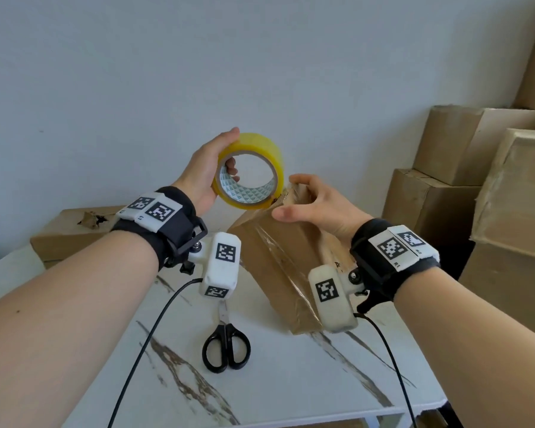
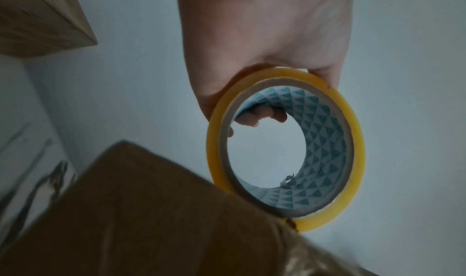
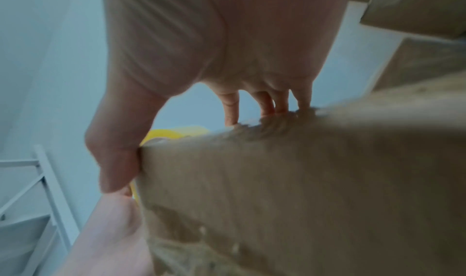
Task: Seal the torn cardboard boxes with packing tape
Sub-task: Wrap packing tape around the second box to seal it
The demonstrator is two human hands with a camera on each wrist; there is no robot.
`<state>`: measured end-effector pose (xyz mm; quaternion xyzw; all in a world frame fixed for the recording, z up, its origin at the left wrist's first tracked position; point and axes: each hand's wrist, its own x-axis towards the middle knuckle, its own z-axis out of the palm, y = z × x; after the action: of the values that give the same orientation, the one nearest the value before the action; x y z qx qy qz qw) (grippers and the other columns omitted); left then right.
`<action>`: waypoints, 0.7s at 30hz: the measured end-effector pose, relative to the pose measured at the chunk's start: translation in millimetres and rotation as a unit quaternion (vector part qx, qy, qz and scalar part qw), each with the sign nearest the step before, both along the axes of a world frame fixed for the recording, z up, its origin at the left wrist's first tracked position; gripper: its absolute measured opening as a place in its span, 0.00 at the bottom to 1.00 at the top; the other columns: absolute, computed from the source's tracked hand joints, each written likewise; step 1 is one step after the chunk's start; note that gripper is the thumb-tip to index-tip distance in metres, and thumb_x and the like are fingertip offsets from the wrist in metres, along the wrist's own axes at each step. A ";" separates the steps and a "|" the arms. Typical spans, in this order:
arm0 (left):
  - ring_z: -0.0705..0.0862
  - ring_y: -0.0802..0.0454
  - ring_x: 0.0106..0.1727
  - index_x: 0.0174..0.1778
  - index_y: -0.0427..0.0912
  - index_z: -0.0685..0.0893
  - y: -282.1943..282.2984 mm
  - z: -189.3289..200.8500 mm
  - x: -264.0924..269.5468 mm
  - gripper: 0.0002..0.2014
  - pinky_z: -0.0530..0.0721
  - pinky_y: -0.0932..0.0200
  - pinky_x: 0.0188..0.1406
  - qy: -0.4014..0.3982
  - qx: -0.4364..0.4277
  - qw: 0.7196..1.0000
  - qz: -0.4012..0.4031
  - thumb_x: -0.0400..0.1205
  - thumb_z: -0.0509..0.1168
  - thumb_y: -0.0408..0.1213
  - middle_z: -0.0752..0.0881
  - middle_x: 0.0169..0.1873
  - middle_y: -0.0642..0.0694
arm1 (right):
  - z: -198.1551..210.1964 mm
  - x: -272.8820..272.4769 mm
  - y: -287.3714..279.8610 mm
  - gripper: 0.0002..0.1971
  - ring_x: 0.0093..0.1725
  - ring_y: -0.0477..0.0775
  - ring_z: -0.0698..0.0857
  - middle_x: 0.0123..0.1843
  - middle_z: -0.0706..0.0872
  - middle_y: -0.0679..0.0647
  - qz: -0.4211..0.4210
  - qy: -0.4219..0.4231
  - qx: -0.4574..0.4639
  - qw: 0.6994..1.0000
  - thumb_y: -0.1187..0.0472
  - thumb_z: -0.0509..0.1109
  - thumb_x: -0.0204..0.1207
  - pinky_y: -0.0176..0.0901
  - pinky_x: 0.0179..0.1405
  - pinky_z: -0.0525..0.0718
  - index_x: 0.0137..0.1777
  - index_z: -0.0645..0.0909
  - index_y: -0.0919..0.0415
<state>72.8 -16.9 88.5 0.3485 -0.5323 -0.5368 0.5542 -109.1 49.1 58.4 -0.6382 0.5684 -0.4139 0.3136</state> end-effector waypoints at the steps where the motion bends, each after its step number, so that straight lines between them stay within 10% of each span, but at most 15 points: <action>1: 0.73 0.55 0.25 0.37 0.49 0.79 1.2 1.6 -6.4 0.11 0.74 0.56 0.41 -0.003 0.000 1.000 -0.003 0.80 0.65 0.50 0.73 0.23 0.51 | 1.4 -7.6 2.9 0.55 0.68 0.45 0.75 0.70 0.74 0.48 0.009 0.015 0.011 1.000 0.42 0.81 0.46 0.38 0.68 0.72 0.78 0.64 0.50; 10: 0.75 0.53 0.30 0.37 0.44 0.80 24.0 15.7 -72.8 0.16 0.77 0.55 0.41 -0.074 -0.035 0.996 -0.032 0.78 0.66 0.54 0.73 0.28 0.49 | 17.1 -53.1 22.0 0.63 0.59 0.51 0.86 0.64 0.85 0.52 -0.041 0.016 0.085 0.995 0.33 0.86 0.35 0.49 0.62 0.82 0.76 0.68 0.52; 14: 0.78 0.52 0.28 0.38 0.42 0.80 29.4 21.4 -85.4 0.18 0.80 0.54 0.42 -0.134 -0.053 0.987 -0.067 0.78 0.65 0.56 0.75 0.25 0.49 | 14.6 -66.4 29.9 0.42 0.52 0.45 0.81 0.67 0.78 0.49 -0.059 0.000 0.139 0.988 0.49 0.80 0.64 0.36 0.34 0.71 0.77 0.63 0.47; 21: 0.73 0.55 0.27 0.34 0.47 0.81 39.3 39.5 -102.0 0.13 0.75 0.61 0.33 -0.221 -0.085 0.967 -0.094 0.76 0.69 0.52 0.74 0.24 0.51 | 4.1 -91.2 35.0 0.50 0.71 0.59 0.73 0.75 0.71 0.50 -0.054 -0.009 0.209 0.976 0.34 0.83 0.45 0.64 0.69 0.68 0.70 0.63 0.24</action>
<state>-29.3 22.4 127.9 0.3582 -0.7157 -0.4488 0.3976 -200.3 84.1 62.5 -0.5237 0.6728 -0.3078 0.4223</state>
